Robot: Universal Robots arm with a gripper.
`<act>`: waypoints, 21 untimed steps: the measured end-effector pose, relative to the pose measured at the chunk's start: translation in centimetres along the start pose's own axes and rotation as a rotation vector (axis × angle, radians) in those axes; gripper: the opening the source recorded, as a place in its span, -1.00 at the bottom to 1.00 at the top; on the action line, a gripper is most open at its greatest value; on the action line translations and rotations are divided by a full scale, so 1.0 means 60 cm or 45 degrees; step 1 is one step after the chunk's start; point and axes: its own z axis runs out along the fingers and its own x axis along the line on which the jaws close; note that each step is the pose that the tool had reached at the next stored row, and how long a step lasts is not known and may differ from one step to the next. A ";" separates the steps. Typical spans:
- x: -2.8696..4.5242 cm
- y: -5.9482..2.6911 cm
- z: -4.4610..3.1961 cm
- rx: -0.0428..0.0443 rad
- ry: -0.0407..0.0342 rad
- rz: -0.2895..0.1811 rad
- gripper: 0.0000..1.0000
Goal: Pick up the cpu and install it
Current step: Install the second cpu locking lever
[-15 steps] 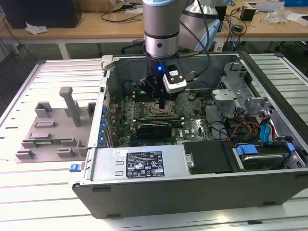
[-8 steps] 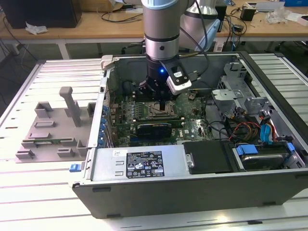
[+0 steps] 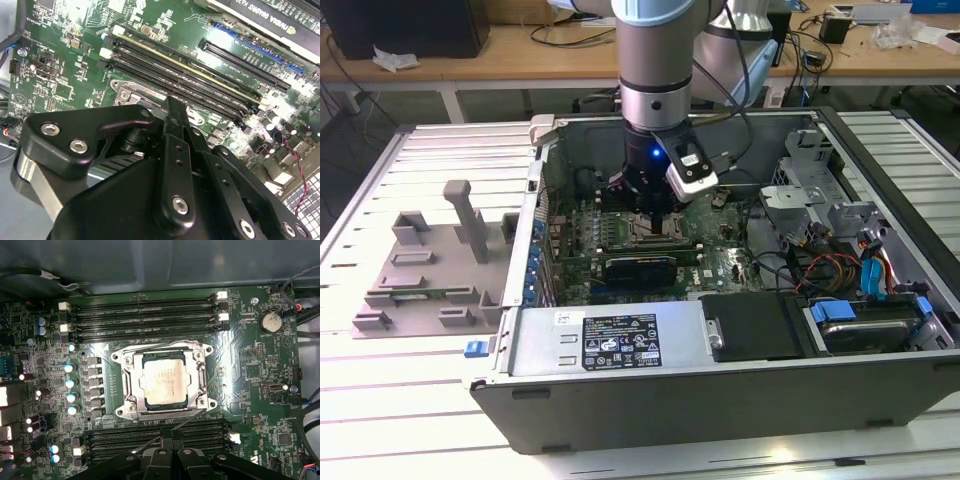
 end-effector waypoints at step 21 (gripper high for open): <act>0.014 -0.001 0.015 -0.002 -0.0073 -0.033 -0.79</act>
